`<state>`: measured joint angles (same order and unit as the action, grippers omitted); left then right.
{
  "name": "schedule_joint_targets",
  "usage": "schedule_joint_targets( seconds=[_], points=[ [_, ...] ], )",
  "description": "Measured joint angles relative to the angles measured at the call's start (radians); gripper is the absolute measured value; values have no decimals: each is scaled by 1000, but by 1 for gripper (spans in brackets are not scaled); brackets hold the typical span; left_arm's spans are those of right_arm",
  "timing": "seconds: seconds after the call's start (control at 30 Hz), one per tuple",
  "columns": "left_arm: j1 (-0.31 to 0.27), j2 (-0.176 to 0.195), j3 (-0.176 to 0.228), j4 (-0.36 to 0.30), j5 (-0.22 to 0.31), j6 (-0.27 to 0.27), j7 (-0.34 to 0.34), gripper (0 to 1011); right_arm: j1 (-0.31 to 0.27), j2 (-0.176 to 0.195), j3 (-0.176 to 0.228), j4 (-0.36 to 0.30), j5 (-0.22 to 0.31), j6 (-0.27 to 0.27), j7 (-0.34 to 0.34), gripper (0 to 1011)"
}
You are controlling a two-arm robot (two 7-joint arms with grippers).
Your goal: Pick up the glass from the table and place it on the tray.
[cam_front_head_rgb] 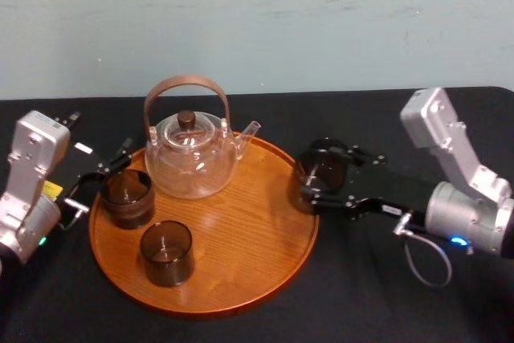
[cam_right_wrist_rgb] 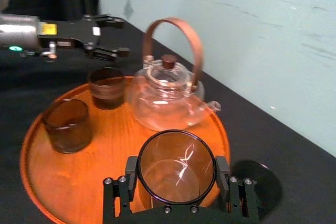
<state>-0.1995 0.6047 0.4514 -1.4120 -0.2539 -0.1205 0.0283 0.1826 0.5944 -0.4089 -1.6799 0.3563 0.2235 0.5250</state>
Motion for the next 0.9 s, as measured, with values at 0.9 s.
schedule_joint_targets(
  seconds=[0.9],
  points=[
    [0, 0, 0, 0, 0, 0, 0, 1001, 86, -46, -165, 82, -14, -31, 61, 904]
  ],
)
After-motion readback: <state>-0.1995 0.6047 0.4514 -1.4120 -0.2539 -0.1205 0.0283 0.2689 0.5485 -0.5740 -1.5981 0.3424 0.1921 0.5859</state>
